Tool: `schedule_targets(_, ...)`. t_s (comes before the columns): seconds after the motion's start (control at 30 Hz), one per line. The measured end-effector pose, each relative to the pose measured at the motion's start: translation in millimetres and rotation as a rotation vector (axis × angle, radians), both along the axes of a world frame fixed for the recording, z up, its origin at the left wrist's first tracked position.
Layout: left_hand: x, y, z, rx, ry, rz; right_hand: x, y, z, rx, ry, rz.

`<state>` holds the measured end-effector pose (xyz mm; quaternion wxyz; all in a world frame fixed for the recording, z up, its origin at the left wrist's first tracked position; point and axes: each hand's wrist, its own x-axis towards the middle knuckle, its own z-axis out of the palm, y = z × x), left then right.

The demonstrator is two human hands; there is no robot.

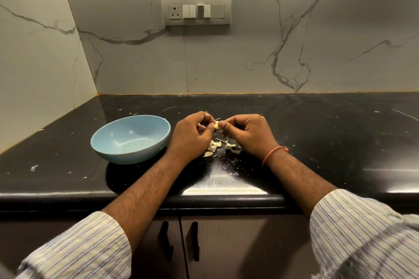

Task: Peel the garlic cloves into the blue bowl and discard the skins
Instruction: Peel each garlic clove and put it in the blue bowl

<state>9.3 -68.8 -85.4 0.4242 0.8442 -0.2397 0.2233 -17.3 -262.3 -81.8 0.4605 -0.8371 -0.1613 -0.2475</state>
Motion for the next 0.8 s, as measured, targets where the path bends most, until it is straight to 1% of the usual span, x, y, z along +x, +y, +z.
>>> schedule_targets(0.17, 2.7, 1.3, -1.7, -0.025, 0.020, 0.033, -0.3, -1.0, 2.1, 0.080, 0.026, 0.024)
schedule_targets(0.27, 1.8, 2.7, -3.0, -0.066, 0.032, -0.045, 0.5, -2.8, 2.3, 0.115, 0.024, -0.029)
schedule_targets(0.33, -1.1, 3.0, -1.7, -0.063, 0.018, -0.107, 1.4, -3.3, 1.6, 0.105, 0.014, -0.080)
schedule_targets(0.4, -2.8, 2.2, -0.5, -0.049, -0.009, -0.116, 1.4, -3.3, 1.3, 0.082, 0.007, -0.105)
schedule_targets(0.5, -3.3, 2.0, 0.3, -0.061, -0.023, -0.088, 0.7, -2.9, 1.1, 0.079, 0.014, -0.073)
schedule_targets(0.63, -4.7, 2.2, 0.6, -0.061, -0.060, -0.068, 0.5, -2.8, 0.3, 0.125, 0.055, 0.026)
schedule_targets(0.8, -3.6, 3.5, -0.4, -0.045, -0.061, -0.054, 1.0, -3.5, 0.5, 0.149, 0.080, 0.041)
